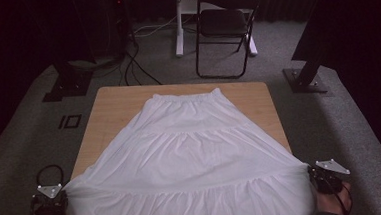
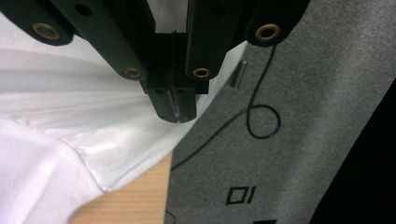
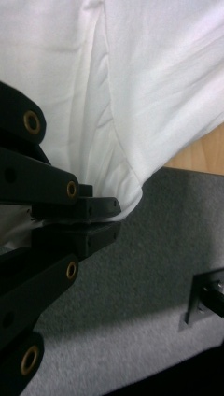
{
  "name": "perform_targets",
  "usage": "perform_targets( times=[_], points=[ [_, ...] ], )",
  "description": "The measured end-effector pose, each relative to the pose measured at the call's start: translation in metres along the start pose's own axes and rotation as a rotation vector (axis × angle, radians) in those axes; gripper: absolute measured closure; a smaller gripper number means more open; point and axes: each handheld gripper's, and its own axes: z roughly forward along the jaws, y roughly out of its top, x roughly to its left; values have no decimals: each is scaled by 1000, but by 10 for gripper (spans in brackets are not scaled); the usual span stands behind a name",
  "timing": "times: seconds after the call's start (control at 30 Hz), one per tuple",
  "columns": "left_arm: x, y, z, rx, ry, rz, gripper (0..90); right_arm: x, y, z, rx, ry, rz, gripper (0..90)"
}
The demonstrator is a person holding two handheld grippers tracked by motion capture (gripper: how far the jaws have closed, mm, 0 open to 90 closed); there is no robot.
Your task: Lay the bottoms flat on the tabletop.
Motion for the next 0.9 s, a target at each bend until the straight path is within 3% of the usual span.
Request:
perform_targets(
  times=[0.1, 0.27, 0.9],
  points=[
    [0, -2, 0, -17, -29, -13, 900, 0, -3, 0, 6, 39, 21, 752],
    [1, -4, 1, -26, -47, -37, 896, 1, -6, -10, -54, 65, 38, 623],
    [0, -5, 2, -30, -43, -24, 893, 4, -7, -9, -62, 100, 40, 626]
  ],
)
